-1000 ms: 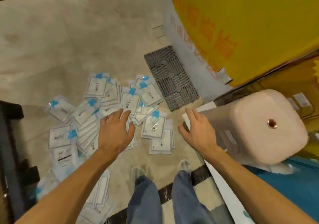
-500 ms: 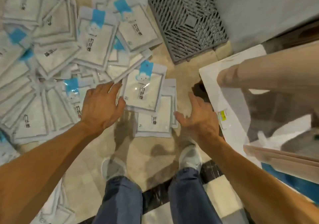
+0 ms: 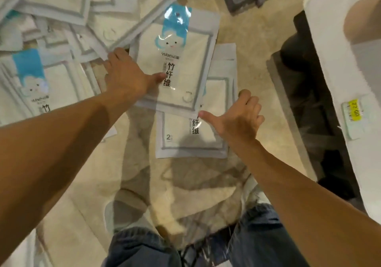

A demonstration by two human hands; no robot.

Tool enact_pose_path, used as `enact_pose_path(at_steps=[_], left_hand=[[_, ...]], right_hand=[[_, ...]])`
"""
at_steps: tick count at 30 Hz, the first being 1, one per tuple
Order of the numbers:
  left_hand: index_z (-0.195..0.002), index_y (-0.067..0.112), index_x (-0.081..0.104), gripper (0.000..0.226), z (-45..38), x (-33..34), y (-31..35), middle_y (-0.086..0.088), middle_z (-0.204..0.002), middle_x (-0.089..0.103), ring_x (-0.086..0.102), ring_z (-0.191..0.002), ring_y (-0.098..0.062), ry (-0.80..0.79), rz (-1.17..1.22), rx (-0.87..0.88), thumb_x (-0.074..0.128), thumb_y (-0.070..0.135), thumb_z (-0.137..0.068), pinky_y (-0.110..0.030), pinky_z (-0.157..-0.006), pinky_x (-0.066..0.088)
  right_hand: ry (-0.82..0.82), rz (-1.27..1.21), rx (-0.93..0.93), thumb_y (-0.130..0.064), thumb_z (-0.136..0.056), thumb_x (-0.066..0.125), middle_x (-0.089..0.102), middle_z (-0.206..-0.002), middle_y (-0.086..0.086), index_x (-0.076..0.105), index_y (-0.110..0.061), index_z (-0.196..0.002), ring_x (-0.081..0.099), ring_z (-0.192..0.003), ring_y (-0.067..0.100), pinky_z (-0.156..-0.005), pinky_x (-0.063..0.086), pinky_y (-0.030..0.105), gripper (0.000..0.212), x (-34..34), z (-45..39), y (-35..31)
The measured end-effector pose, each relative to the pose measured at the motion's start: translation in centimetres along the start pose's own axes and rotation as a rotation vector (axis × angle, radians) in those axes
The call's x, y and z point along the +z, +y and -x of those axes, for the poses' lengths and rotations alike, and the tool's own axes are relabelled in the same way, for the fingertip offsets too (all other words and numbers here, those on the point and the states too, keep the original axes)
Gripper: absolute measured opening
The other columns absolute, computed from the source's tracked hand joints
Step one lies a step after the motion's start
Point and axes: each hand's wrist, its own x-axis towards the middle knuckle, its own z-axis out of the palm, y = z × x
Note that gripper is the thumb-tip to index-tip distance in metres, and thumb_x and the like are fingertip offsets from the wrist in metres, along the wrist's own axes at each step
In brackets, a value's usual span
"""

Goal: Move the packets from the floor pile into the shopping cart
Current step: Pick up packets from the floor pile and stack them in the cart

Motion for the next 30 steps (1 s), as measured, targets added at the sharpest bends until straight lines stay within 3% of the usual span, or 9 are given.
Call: enact_pose_path(at_steps=[6, 9, 12, 15, 18, 21, 22, 25, 30], left_hand=[[-0.143, 0.007, 0.041, 0.1, 0.7, -0.6, -0.5, -0.011, -0.143, 0.054, 0.051, -0.133, -0.032, -0.081, 0.243, -0.054, 0.09, 0.05, -0.067, -0.045, -0.108, 0.045], [-0.134, 0.007, 0.054, 0.085, 1.4, -0.7, -1.5, -0.009, -0.131, 0.063, 0.06, -0.121, -0.031, -0.14, 0.402, -0.118, 0.091, 0.046, -0.068, -0.044, -0.102, 0.051], [-0.126, 0.009, 0.061, 0.059, 2.4, -1.0, -2.4, -0.001, -0.111, 0.068, 0.067, -0.1, -0.021, -0.163, 0.62, -0.165, 0.088, 0.031, -0.077, -0.032, -0.082, 0.057], [-0.123, 0.013, 0.065, 0.042, 3.6, -1.2, -3.4, 0.01, -0.095, 0.071, 0.069, -0.076, 0.0, -0.194, 0.764, -0.159, 0.082, 0.012, -0.084, -0.016, -0.061, 0.054], [-0.116, 0.019, 0.066, 0.04, 4.8, -1.6, -4.7, 0.013, -0.098, 0.074, 0.072, -0.082, 0.0, -0.236, 0.818, -0.141, 0.082, 0.008, -0.082, -0.023, -0.073, 0.058], [-0.111, 0.022, 0.065, 0.039, 6.1, -2.4, -5.4, 0.012, -0.1, 0.075, 0.072, -0.089, -0.002, -0.246, 0.853, -0.125, 0.082, 0.005, -0.081, -0.025, -0.079, 0.058], [-0.109, 0.023, 0.065, 0.037, 6.6, -2.9, -5.5, 0.013, -0.097, 0.076, 0.072, -0.088, -0.001, -0.241, 0.861, -0.125, 0.082, 0.005, -0.081, -0.025, -0.079, 0.058], [-0.099, 0.028, 0.067, 0.033, 8.6, -5.0, -6.1, 0.02, -0.085, 0.076, 0.072, -0.082, 0.003, -0.23, 0.875, -0.128, 0.082, 0.006, -0.08, -0.019, -0.071, 0.057], [-0.098, 0.025, 0.068, 0.031, 11.6, -11.5, -6.5, 0.017, -0.085, 0.077, 0.073, -0.082, -0.003, -0.133, 0.952, -0.157, 0.083, 0.006, -0.079, -0.027, -0.075, 0.057]], right_hand=[[-0.047, -0.32, 0.126, -0.051, -0.067, 0.092, 0.047, -0.13, 0.01, 0.041, -0.008, -0.128, 0.049, -0.119, 0.033, -0.096, 0.047, 0.046, 0.09, 0.5, 0.1, -0.3], [-0.089, -0.451, 0.165, -0.039, -0.074, 0.091, 0.05, -0.126, 0.008, 0.045, -0.007, -0.126, 0.053, -0.115, 0.029, -0.086, 0.046, 0.036, 0.077, -0.1, -0.3, 0.0], [-0.107, -0.452, 0.166, -0.039, -0.077, 0.09, 0.055, -0.111, 0.002, 0.047, -0.012, -0.113, 0.056, -0.099, 0.022, -0.074, 0.043, 0.03, 0.062, -0.9, -0.7, 0.5], [-0.071, -0.472, 0.212, -0.037, -0.075, 0.091, 0.062, -0.106, 0.003, 0.053, -0.012, -0.103, 0.06, -0.093, 0.021, -0.074, 0.05, 0.034, 0.054, -1.5, -1.2, 1.8], [-0.052, -0.634, 0.279, -0.03, -0.074, 0.091, 0.071, -0.103, 0.012, 0.054, -0.013, -0.089, 0.07, -0.085, 0.023, -0.075, 0.061, 0.042, 0.043, -2.6, -1.4, 3.7], [-0.187, -0.889, 0.247, -0.01, -0.087, 0.081, 0.076, -0.106, 0.001, 0.065, -0.012, -0.115, 0.076, -0.083, 0.009, -0.069, 0.062, 0.023, 0.032, -4.9, -0.9, 4.9], [-0.222, -0.924, 0.223, -0.007, -0.089, 0.078, 0.077, -0.107, -0.001, 0.066, -0.015, -0.117, 0.076, -0.087, 0.009, -0.071, 0.063, 0.023, 0.032, -5.8, -0.6, 5.1], [-0.295, -0.993, 0.209, -0.003, -0.088, 0.077, 0.079, -0.1, -0.003, 0.069, -0.026, -0.106, 0.077, -0.092, 0.015, -0.079, 0.064, 0.036, 0.03, -8.6, 0.4, 5.0], [-0.367, -1.101, 0.228, -0.001, -0.088, 0.076, 0.079, -0.107, 0.007, 0.069, -0.01, -0.121, 0.076, -0.1, 0.028, -0.086, 0.062, 0.046, 0.035, -14.5, 2.3, 1.9]])
